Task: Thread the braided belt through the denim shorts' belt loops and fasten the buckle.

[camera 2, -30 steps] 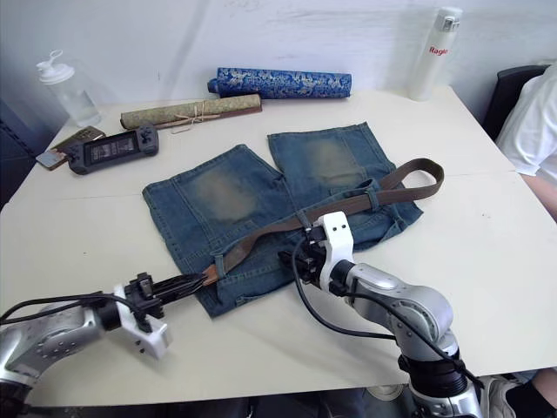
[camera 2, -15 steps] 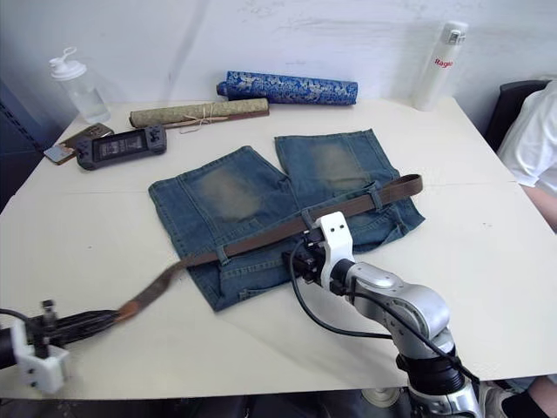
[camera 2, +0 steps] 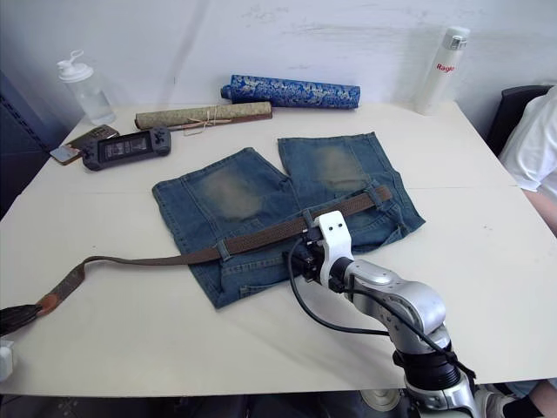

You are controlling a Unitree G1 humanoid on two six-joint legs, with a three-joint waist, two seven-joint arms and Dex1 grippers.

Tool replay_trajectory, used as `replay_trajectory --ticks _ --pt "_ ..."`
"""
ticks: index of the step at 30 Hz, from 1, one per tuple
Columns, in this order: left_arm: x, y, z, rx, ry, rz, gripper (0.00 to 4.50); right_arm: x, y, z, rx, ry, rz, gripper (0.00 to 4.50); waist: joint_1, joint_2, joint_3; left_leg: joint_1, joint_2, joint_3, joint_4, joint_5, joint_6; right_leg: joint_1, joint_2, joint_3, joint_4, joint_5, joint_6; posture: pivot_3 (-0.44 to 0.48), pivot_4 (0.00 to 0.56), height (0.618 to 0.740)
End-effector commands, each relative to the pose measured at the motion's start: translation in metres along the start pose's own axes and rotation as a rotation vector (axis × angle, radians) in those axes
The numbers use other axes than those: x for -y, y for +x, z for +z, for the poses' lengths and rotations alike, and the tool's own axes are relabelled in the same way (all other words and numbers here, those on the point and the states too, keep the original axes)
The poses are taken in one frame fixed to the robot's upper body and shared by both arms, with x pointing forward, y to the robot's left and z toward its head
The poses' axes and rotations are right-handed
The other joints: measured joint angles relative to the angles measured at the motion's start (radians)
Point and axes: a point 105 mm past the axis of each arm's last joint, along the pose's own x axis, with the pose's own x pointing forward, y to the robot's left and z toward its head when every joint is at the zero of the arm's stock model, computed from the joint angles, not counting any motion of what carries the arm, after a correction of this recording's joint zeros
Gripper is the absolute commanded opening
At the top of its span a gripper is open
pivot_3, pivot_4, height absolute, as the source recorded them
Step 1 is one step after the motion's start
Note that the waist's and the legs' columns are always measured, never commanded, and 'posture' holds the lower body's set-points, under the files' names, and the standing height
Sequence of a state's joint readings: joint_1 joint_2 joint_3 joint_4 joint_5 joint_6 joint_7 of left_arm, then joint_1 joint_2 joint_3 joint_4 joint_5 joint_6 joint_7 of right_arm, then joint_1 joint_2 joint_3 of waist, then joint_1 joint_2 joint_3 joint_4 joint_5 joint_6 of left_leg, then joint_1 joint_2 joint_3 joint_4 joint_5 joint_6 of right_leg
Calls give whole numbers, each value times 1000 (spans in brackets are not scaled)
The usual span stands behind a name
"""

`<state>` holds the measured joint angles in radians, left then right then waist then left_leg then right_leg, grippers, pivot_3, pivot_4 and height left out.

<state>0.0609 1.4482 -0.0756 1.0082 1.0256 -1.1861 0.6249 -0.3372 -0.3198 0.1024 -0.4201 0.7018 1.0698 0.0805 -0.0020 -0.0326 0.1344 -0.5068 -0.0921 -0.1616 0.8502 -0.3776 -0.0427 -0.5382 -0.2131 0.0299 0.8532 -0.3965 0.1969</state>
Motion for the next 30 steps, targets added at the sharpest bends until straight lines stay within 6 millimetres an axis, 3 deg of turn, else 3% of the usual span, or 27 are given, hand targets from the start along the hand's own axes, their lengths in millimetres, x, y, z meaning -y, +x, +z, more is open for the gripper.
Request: replay_trajectory --ticks 1,4,5,9,12,14,20,25,30 --pt "-5 -1 -1 14 -5 12 1909 17 2 -18 -79 40 -71 3090 1 0 0 0 0 0 0 0 0 0 0 0 0 0 0 0 150 637" --pt "-19 5 5 60 -34 54 3412 19 2 -18 -81 40 -73 3090 4 1 0 0 0 0 0 0 0 0 0 0 1 0 0 0 150 637" --pt "-28 9 10 100 -70 85 3643 19 2 -17 -81 40 -75 3090 5 1 0 0 0 0 0 0 0 0 0 0 1 0 0 0 150 637" --pt "-55 19 32 258 -99 118 3643 20 2 -18 -88 40 -74 3090 6 0 0 -2 0 -1 2 -1 -2 -1 -1 -1 1 0 -1 0 150 637" --pt "-61 23 45 337 -103 101 3643 20 2 -18 -93 40 -69 3090 3 0 0 -4 0 -2 4 -2 -3 -2 -1 -2 1 0 -1 0 150 637" --pt "-70 25 67 434 -143 84 3643 19 3 -18 -95 40 -65 3090 0 0 1 -4 0 -2 4 -2 -4 -2 -1 -2 1 -1 -1 0 150 637" --pt "-99 27 134 634 -492 -68 3643 16 1 -9 -73 56 -35 3090 -1 -4 1 -9 2 -7 8 -4 -7 -6 -3 0 2 -1 -2 0 150 637" --pt "-142 35 174 767 -743 13 3643 3 -13 16 13 85 67 3090 -2 -3 6 -11 1 -4 8 -4 -7 -6 -3 0 1 -2 -2 0 150 637" --pt "-150 44 208 841 -885 10 3643 -3 -47 56 141 103 223 3090 -8 12 19 -19 0 1 8 -4 -6 -14 -2 1 -1 -1 0 0 150 637"
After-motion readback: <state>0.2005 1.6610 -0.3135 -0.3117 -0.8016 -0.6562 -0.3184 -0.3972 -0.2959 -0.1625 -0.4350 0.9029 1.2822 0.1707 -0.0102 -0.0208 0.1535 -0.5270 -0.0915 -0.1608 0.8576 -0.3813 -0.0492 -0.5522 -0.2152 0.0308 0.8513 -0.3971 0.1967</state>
